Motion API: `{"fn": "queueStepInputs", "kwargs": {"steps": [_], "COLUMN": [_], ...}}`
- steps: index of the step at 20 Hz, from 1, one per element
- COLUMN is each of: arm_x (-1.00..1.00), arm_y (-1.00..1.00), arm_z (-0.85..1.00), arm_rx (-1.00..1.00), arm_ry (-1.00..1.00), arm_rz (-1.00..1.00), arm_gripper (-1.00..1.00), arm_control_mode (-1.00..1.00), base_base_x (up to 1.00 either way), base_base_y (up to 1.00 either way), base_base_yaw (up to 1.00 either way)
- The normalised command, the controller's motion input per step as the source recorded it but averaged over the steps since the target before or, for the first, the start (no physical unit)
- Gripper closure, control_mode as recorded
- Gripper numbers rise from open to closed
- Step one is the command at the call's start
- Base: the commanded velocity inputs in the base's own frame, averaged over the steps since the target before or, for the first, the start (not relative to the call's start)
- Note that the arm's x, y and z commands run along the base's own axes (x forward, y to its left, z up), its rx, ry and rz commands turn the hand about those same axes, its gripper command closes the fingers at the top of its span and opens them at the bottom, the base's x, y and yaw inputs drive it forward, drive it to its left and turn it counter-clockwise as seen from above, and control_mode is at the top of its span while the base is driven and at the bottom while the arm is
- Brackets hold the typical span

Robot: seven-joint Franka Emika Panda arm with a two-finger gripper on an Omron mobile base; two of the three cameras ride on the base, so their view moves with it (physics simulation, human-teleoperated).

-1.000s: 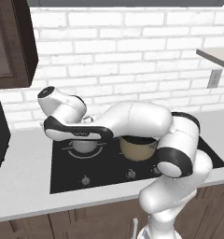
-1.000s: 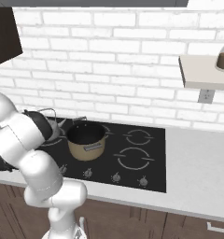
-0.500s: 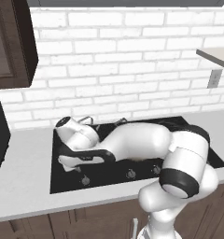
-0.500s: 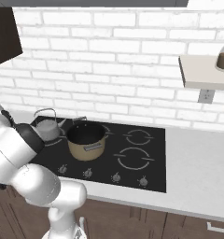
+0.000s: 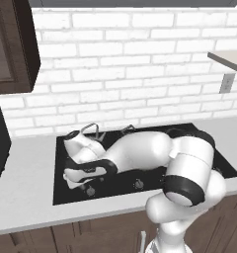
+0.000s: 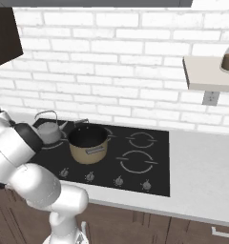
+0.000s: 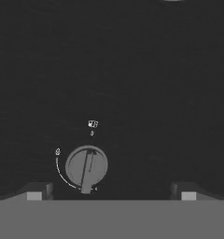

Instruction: Pick the kettle from the counter and place it on a stove burner. Then turn the burner on.

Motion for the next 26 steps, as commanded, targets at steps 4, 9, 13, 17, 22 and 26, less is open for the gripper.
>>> {"fn": "queueStepInputs", "kwargs": {"steps": [4,9,13,17,22,26], "arm_x": [0.19,0.17,-0.11,-0.25,0.0,-0.04], "arm_y": [0.4,0.23,-0.06,-0.09,-0.19,-0.42], "arm_z": [-0.27,-0.12,-0.35,-0.11,-0.06,-0.11], "arm_rx": [0.08,0.01,0.0,0.0,0.0,0.0], "arm_ry": [0.0,-0.03,-0.02,0.0,0.0,0.0], "arm_rz": [-0.1,-0.07,-0.12,-0.11,-0.02,-0.04], "arm_gripper": [-1.0,-1.0,-1.0,-1.0,-1.0,-1.0], "arm_control_mode": [-1.0,-1.0,-1.0,-1.0,-1.0,-1.0], "base_base_x": [0.0,0.0,0.0,0.0,0.0,0.0], "base_base_y": [0.0,0.0,0.0,0.0,0.0,0.0], "base_base_yaw": [0.0,0.0,0.0,0.0,0.0,0.0]}}
